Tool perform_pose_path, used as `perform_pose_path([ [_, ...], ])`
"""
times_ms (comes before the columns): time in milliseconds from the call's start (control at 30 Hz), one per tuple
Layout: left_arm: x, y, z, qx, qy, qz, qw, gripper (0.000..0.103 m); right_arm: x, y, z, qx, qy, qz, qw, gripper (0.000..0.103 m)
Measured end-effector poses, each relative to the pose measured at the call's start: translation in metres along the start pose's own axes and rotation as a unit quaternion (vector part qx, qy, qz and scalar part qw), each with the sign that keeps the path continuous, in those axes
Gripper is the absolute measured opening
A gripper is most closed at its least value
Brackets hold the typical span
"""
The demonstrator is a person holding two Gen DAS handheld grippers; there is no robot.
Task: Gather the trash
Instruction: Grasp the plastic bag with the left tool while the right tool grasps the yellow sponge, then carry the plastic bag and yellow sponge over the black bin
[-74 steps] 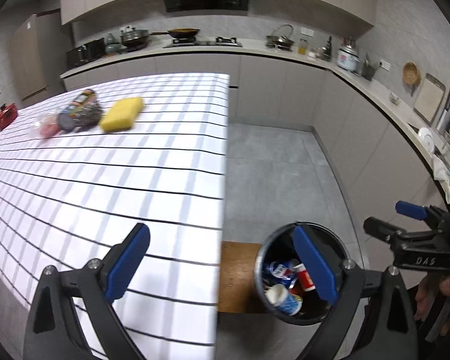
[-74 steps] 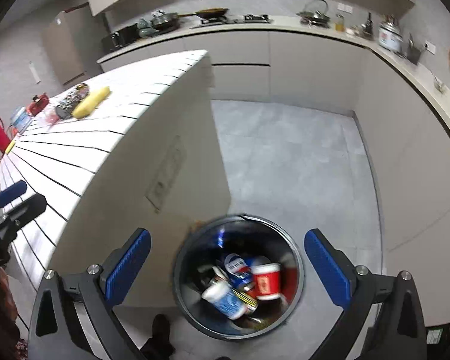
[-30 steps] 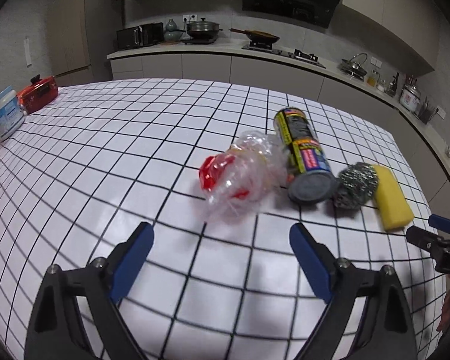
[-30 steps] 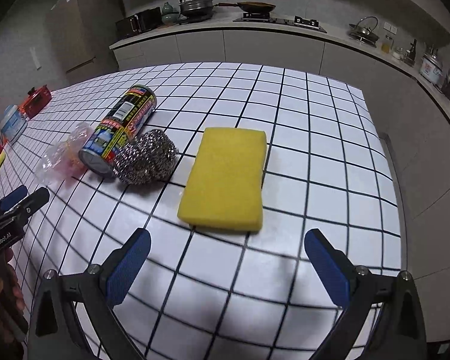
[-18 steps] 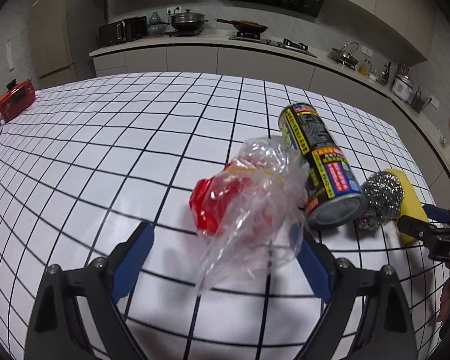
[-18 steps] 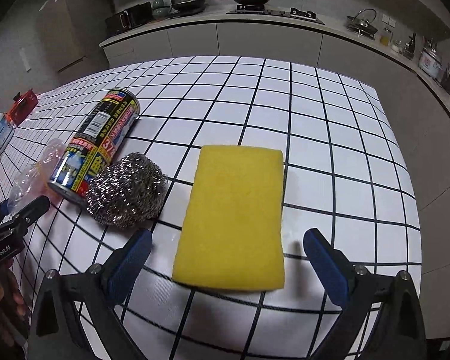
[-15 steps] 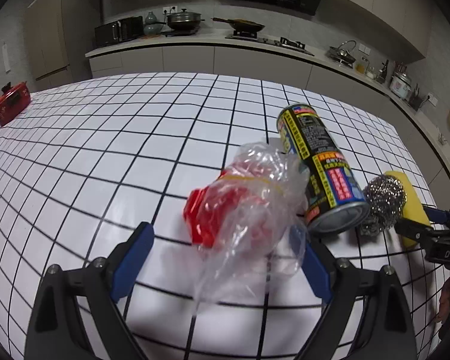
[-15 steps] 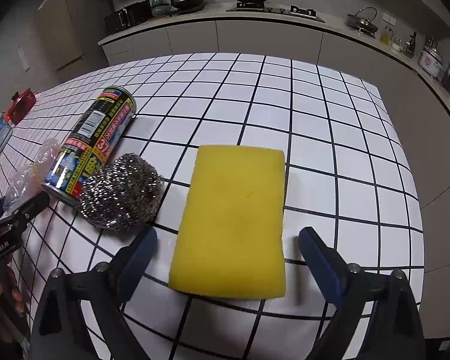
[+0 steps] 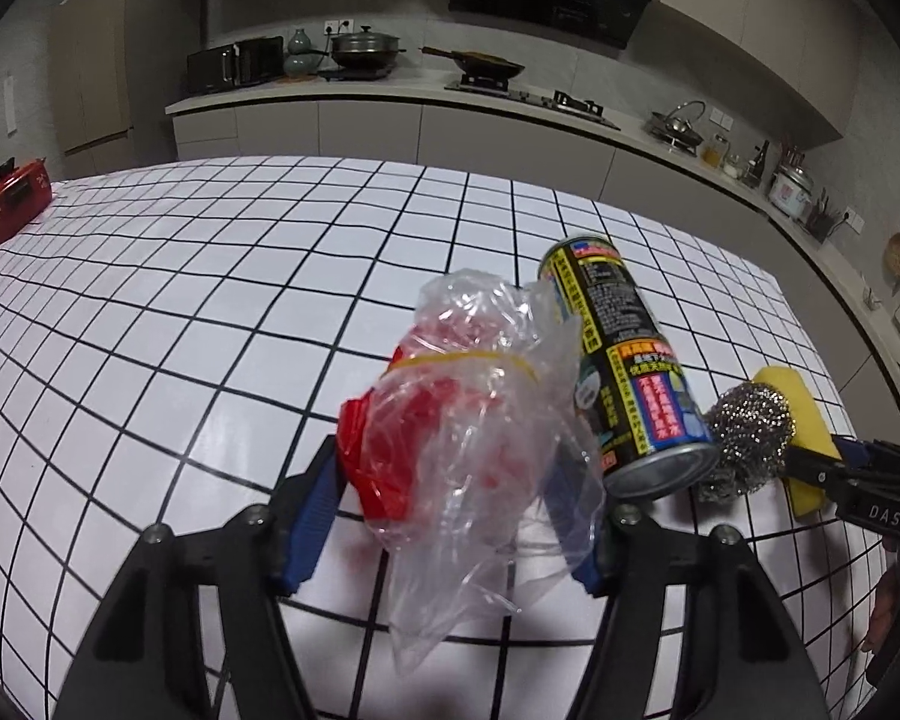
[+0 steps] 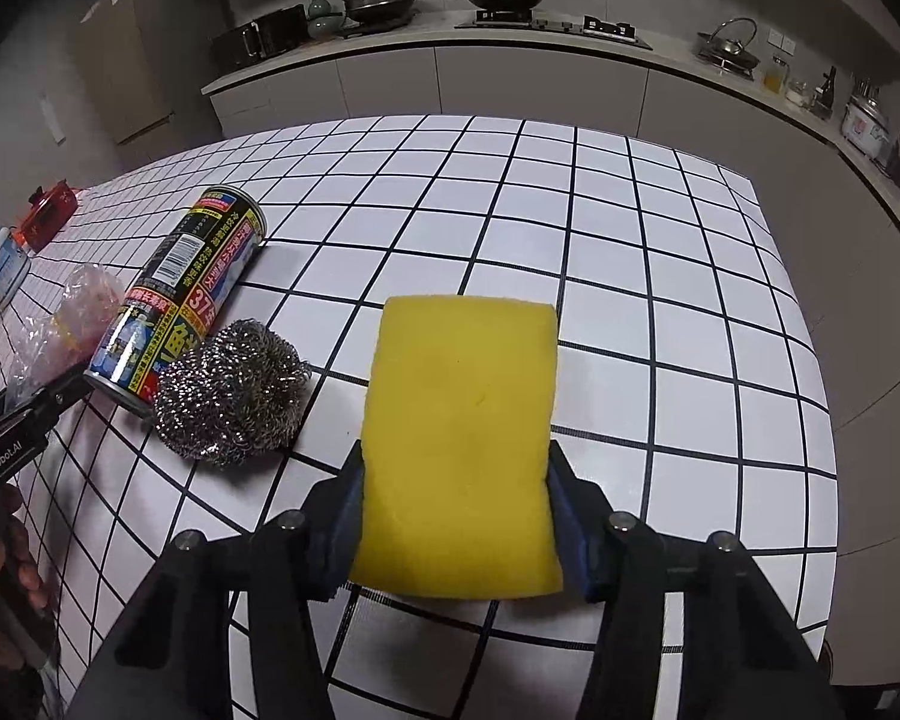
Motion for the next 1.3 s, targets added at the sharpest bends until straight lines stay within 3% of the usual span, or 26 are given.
perform_pose_path([
  [667,0.036,0.036,-0.021,-0.017,0.012,-0.002,0.9998,0.065,0.023,0.044,-0.010,-0.013,0.009,-0.020,1.000,0.056],
  [967,0.052,0.063,-0.063,-0.011,0.003,-0.014,0.9998,0.065,0.049,0.085,-0.030,-0.022,0.011,-0.035,0.999,0.056],
  [1300,0.082,0.087,-0.131,0.005,-0.018,-0.013,0.9997,0.065,0.084,0.129,-0.085,-0.020,-0.008,-0.048,0.999,0.056],
])
Point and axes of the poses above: each gripper's, at about its wrist camera, not at the fingertips, and y roughly against the way its jaws point, z to its left, x to its underside, the point moved 8 cm from there along -y, roughly the way its jaws point, and after that the axes turned 3 degrees about -z, right-handed, at the moved point
